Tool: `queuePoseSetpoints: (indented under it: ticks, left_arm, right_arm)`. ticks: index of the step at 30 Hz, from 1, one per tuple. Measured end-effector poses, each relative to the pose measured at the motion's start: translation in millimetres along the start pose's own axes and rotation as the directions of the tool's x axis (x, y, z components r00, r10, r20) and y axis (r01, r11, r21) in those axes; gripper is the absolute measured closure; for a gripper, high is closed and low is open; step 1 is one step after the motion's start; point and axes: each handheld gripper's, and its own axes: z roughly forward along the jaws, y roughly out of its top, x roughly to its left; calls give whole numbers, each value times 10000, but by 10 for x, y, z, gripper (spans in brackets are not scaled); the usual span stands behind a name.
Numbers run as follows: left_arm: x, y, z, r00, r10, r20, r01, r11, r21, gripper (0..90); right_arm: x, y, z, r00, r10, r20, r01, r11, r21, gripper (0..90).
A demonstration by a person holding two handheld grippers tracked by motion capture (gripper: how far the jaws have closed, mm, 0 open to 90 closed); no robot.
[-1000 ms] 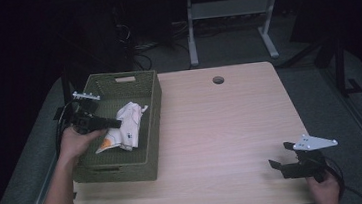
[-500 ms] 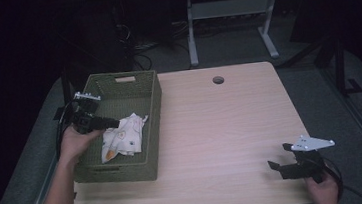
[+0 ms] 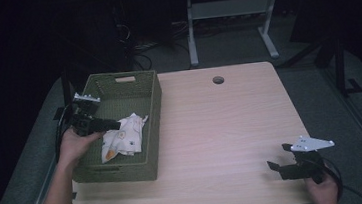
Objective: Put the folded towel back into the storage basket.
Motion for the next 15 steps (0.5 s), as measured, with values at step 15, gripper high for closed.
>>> queuePoseSetpoints:
  ticks: [15]
  left_arm:
    - [-107, -4, -122, 9975, -267, 655, 320, 9962, -809, 582]
  right_arm:
    - [-1, 0, 2, 10000, 4, -53, -4, 10000, 6, 138]
